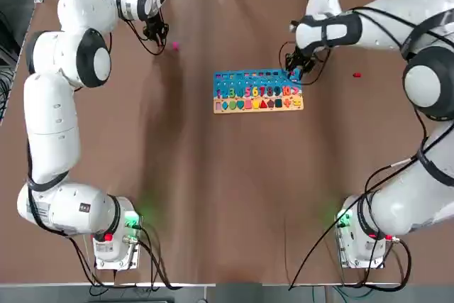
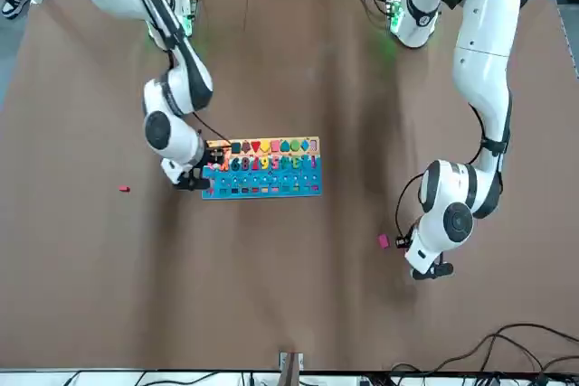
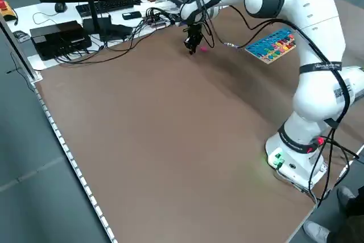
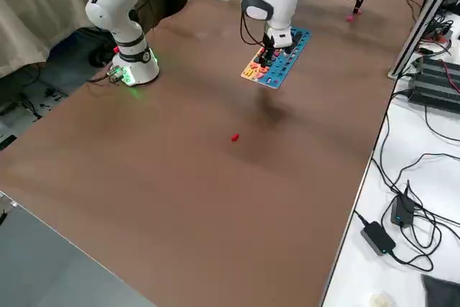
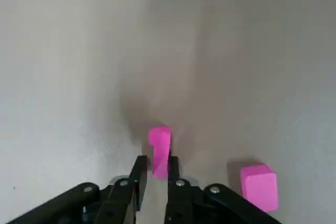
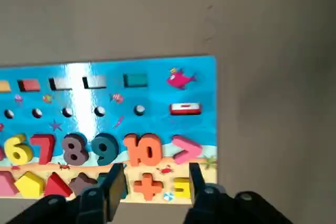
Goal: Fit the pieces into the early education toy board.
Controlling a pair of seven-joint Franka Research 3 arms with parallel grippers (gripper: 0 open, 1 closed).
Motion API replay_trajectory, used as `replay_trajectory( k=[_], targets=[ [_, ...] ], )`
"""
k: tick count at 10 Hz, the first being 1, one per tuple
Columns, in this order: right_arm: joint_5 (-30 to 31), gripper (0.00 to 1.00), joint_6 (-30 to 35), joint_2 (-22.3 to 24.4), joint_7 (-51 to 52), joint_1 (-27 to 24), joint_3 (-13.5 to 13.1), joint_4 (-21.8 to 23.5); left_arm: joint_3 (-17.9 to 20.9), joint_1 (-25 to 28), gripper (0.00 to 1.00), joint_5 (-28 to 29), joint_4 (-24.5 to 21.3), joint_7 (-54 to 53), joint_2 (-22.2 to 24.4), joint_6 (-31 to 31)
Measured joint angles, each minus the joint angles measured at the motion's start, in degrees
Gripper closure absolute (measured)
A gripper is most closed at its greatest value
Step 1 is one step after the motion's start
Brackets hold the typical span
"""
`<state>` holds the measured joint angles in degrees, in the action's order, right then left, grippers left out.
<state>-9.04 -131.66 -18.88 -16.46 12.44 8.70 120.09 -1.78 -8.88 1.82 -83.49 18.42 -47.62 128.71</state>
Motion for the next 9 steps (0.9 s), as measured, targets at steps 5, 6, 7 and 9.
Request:
replay_trajectory(
  k=[5,6,7,9],
  targets=[
    [0.0,0.05,5.8,8.4,8.1,-7.0,-7.6,-0.2,0.0,0.0,0.87,0.0,0.0,0.5,0.0,0.0],
    [1.1,0.02,7.7,10.6,9.0,-8.4,-9.1,-0.4,0.0,0.1,0.86,0.0,0.0,0.6,0.1,0.0],
    [3.9,0.01,9.8,12.8,10.6,-10.1,-10.2,-0.8,0.0,0.2,0.86,0.0,-0.1,0.6,0.4,-0.1],
    [7.3,0.01,12.2,16.4,12.8,-12.9,-12.2,-2.1,-0.1,0.4,0.86,0.0,-1.1,0.6,3.7,-2.2]
  ],
)
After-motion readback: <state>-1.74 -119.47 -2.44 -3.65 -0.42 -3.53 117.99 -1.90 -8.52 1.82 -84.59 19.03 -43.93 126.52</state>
